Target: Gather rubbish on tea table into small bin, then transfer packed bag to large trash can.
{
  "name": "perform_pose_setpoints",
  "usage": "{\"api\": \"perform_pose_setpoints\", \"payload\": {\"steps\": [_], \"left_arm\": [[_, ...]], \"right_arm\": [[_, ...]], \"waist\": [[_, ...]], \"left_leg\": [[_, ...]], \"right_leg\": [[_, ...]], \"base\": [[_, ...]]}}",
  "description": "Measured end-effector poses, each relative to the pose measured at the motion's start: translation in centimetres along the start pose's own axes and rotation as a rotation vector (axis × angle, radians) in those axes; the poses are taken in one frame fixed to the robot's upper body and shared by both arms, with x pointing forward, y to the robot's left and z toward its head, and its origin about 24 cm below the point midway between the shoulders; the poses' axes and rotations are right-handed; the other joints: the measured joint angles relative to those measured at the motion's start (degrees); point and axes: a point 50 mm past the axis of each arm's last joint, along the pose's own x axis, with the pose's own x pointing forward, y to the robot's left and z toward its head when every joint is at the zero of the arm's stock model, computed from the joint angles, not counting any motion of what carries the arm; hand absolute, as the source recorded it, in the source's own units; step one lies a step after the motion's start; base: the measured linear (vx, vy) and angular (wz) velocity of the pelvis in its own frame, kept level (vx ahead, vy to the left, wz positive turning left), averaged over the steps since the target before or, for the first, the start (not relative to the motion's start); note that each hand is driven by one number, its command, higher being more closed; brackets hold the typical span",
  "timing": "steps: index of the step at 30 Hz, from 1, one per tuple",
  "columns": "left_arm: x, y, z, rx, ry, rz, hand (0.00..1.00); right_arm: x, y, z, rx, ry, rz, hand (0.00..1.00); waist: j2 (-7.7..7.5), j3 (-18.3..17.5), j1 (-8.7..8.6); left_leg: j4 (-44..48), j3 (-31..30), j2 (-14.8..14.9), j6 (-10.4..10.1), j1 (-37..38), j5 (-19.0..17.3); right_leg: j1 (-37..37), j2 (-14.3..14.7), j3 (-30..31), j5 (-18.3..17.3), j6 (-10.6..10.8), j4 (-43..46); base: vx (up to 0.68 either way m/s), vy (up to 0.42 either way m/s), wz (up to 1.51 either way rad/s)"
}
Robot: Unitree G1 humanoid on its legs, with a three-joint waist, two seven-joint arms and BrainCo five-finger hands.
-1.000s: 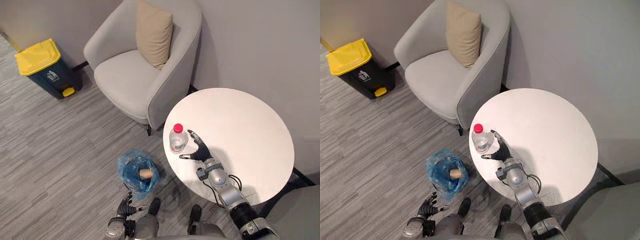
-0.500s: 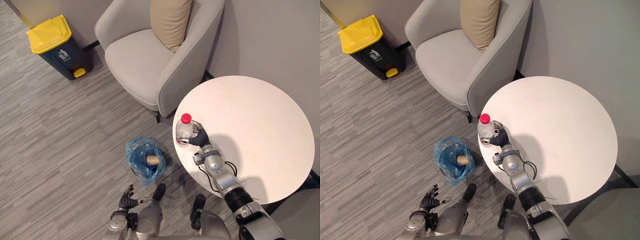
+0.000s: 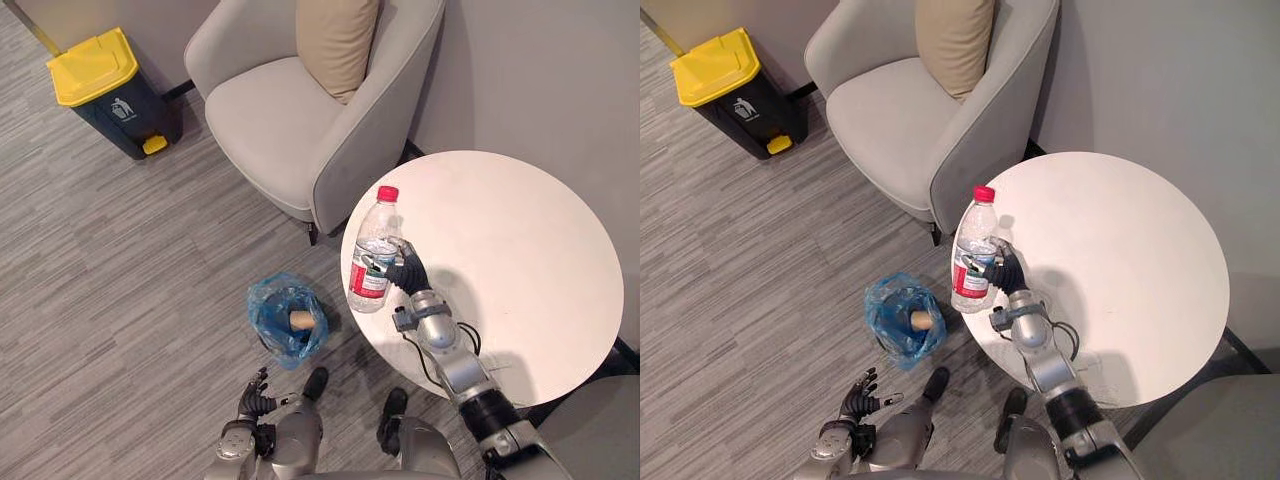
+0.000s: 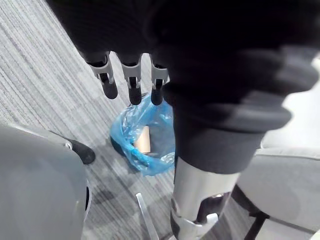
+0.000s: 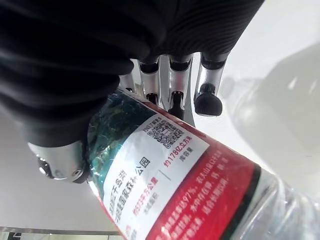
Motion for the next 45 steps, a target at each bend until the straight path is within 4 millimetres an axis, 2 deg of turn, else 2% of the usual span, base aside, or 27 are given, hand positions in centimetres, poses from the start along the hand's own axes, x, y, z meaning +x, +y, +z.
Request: {"api": "perform_pose_setpoints", "payload": {"steps": [6,9,11,19,22,24,26,27,28,29,30,31,32,33,34,35,36,37,38,39,41,42,43,45], "left_arm": [[-0.2,0.6,-0.9,0.015,0.037,0.012,0.0],[-0.3,0.7,-1.5,0.019,0.066,0.013,0.0],[-0.3,0.7,-1.5,0.019,0.069,0.012,0.0],[-0.6,0.2,-2.5,0.027,0.11,-0.001,0.0],[-0.7,0.2,-2.9,0.034,0.126,-0.002,0.0],[-0.8,0.0,-3.0,0.043,0.129,-0.011,0.0],[-0.8,-0.1,-2.9,0.041,0.128,-0.011,0.0],[-0.7,-0.1,-2.8,0.041,0.125,-0.011,0.0],[-0.7,-0.1,-2.9,0.041,0.125,-0.009,0.0],[-0.8,-0.2,-2.9,0.041,0.127,-0.013,0.0],[-1.0,-0.6,-3.2,0.031,0.136,-0.016,0.0],[-1.1,-0.7,-3.4,0.03,0.141,-0.018,0.0],[-1.1,-0.8,-3.4,0.032,0.142,-0.022,0.0],[-1.2,-1.0,-3.6,0.038,0.147,-0.029,0.0],[-1.2,-1.0,-3.6,0.039,0.145,-0.029,0.0],[-1.2,-0.9,-3.5,0.042,0.14,-0.027,0.0],[-1.3,-0.9,-3.6,0.05,0.142,-0.029,0.0],[-1.3,-0.9,-3.6,0.052,0.142,-0.029,0.0],[-1.2,-0.7,-3.5,0.057,0.139,-0.027,0.0],[-1.2,-0.2,-3.4,0.073,0.133,-0.02,0.0],[-1.1,0.1,-3.3,0.086,0.13,-0.017,0.0],[-1.1,0.2,-3.0,0.098,0.117,-0.02,0.0],[-1.1,0.2,-3.0,0.105,0.116,-0.021,0.0],[-1.0,0.5,-2.8,0.12,0.104,-0.022,0.0]], "right_arm": [[-2.7,0.6,-0.1,-0.036,-0.006,0.023,1.0],[-3.6,0.7,0.2,-0.055,-0.022,0.025,1.0],[-4.0,0.8,0.4,-0.075,-0.029,0.03,1.0],[-5.9,1.3,-0.4,-0.123,0.012,0.054,1.0],[-6.6,1.4,-0.6,-0.123,0.027,0.052,1.0],[-7.0,1.2,0.1,-0.135,-0.001,0.037,1.0],[-7.0,1.1,0.4,-0.133,-0.012,0.022,1.0],[-7.0,1.1,0.3,-0.132,-0.008,0.021,1.0],[-7.0,1.0,0.4,-0.136,-0.012,0.02,1.0],[-6.9,0.9,0.4,-0.14,-0.016,0.018,1.0],[-6.7,0.7,0.4,-0.149,-0.018,0.016,1.0],[-6.7,0.4,0.4,-0.155,-0.018,0.004,1.0],[-6.6,0.1,0.3,-0.162,-0.017,-0.012,1.0],[-6.5,-0.4,0.3,-0.175,-0.019,-0.028,1.0],[-6.5,-0.6,0.3,-0.178,-0.016,-0.038,1.0],[-6.4,-1.0,0.3,-0.181,-0.016,-0.06,1.0],[-6.1,-1.3,0.5,-0.183,-0.025,-0.082,1.0],[-6.0,-1.3,0.5,-0.183,-0.031,-0.084,1.0],[-5.7,-1.2,0.8,-0.178,-0.042,-0.084,1.0],[-5.4,-0.9,0.9,-0.161,-0.044,-0.086,1.0],[-5.2,-0.5,0.5,-0.144,-0.028,-0.085,1.0],[-5.2,-0.2,0.4,-0.137,-0.02,-0.08,1.0],[-5.2,-0.1,0.4,-0.136,-0.019,-0.075,1.0],[-5.1,0.6,0.3,-0.137,-0.02,-0.046,1.0]], "waist": [[-1.78,-1.8,-1.64],[-1.85,-3.1,-2.87],[-1.83,-3.5,-2.79],[-0.68,-6.1,-3.04],[0.07,-6.8,-3.25],[0.62,-6.9,-3.14],[0.66,-6.9,-2.87],[0.25,-7.0,-2.83],[0.08,-7.1,-3.21],[0.35,-7.3,-3.49],[0.69,-7.5,-4.24],[1.43,-8.0,-4.5],[1.6,-8.1,-4.56],[2.14,-8.5,-4.55],[1.97,-8.4,-4.54],[1.45,-8.5,-4.77],[1.77,-8.7,-4.93],[1.75,-8.7,-5.07],[1.06,-8.6,-5.43],[0.0,-8.3,-5.59],[-1.14,-8.5,-5.57],[-2.01,-8.0,-5.53],[-2.22,-7.9,-5.55],[-3.42,-7.5,-5.56]], "left_leg": [[-0.4,2.6,0.8,0.3,1.8,-0.2],[-0.4,3.4,1.0,0.3,2.7,-0.2],[-0.4,4.1,1.1,0.5,3.6,-0.4],[-0.5,3.5,0.9,0.6,4.8,-0.4],[-0.2,1.4,0.6,0.6,4.5,-0.4],[0.7,-0.9,0.1,0.7,3.2,-0.4],[1.1,-0.3,-0.2,3.0,2.9,-0.8],[1.3,5.4,0.1,11.1,2.5,-2.1],[1.0,12.6,1.2,16.4,1.9,-3.2],[1.1,16.0,2.1,16.9,1.5,-3.6],[1.6,23.4,4.2,16.8,0.3,-3.5],[2.2,28.1,5.6,16.8,-0.4,-3.3],[2.6,30.2,6.3,16.7,-0.6,-2.7],[3.2,33.1,7.1,15.5,-0.8,1.6],[3.4,33.9,6.8,14.3,-0.6,2.4],[2.7,35.5,6.5,10.3,-0.2,3.8],[0.6,35.7,6.4,6.1,1.2,4.2],[-0.5,35.5,6.2,4.9,1.5,4.7],[-2.5,35.2,5.7,3.7,1.9,5.6],[-3.4,34.9,5.1,3.6,2.2,6.0],[-3.9,35.0,4.1,3.7,2.7,5.8],[-3.5,35.2,2.5,4.4,3.6,4.7],[-3.2,35.2,1.8,4.9,3.8,4.0],[-0.3,35.8,-0.4,5.8,3.5,1.1]], "right_leg": [[2.1,1.0,2.3,2.4,0.1,-3.7],[3.4,1.6,3.0,3.3,0.4,-5.5],[4.2,1.7,3.6,3.6,0.6,-6.1],[7.5,1.9,2.9,4.8,0.8,-8.8],[8.6,1.9,0.8,4.7,0.8,-9.4],[8.8,1.6,-1.4,3.7,0.5,-8.7],[8.8,0.9,-2.8,2.3,0.3,-7.3],[8.9,-0.1,-3.7,1.4,0.7,-6.3],[9.1,-0.8,-3.9,1.2,0.8,-6.4],[9.2,-1.1,-4.4,1.1,0.7,-6.5],[9.1,-1.7,-6.5,1.4,0.4,-6.5],[9.2,-2.7,-8.0,1.4,0.6,-6.0],[9.2,-3.0,-8.7,1.1,0.8,-5.6],[9.7,-3.3,-10.1,-0.1,1.6,-4.2],[10.0,-3.9,-10.4,-0.5,2.0,-3.6],[10.6,-4.5,-10.9,-0.8,2.4,-3.5],[11.0,-4.5,-11.8,-1.1,2.8,-3.6],[11.0,-4.5,-11.8,-1.1,2.8,-3.6],[10.9,-4.7,-11.8,-1.0,2.9,-3.6],[11.0,-5.2,-11.5,-1.1,3.1,-3.6],[11.0,-6.3,-11.4,-1.8,4.2,-2.9],[10.8,-8.8,-11.1,-3.8,5.5,0.5],[10.5,-9.8,-10.9,-4.6,5.8,2.0],[8.9,-13.8,-8.9,-6.8,6.4,7.4]], "base": [[-0.04,0.014,-0.21],[-0.03,0.008,-0.19],[-0.04,0.016,-0.15],[-0.02,0.004,0.04],[0.01,-0.025,0.35],[0.01,-0.015,0.56],[0.0,-0.002,0.5],[-0.01,-0.019,0.64],[-0.01,-0.03,0.7],[0.0,-0.029,0.78],[0.04,0.073,0.74],[0.06,0.11,0.72],[0.11,0.115,0.68],[0.09,0.043,0.53],[0.12,0.056,0.59],[0.15,0.086,0.51],[0.15,0.105,0.44],[0.11,0.098,0.37],[0.06,0.087,0.29],[0.05,0.097,0.26],[0.05,0.086,0.12],[0.04,0.082,0.1],[0.04,0.118,0.08],[0.04,0.107,-0.03]]}}
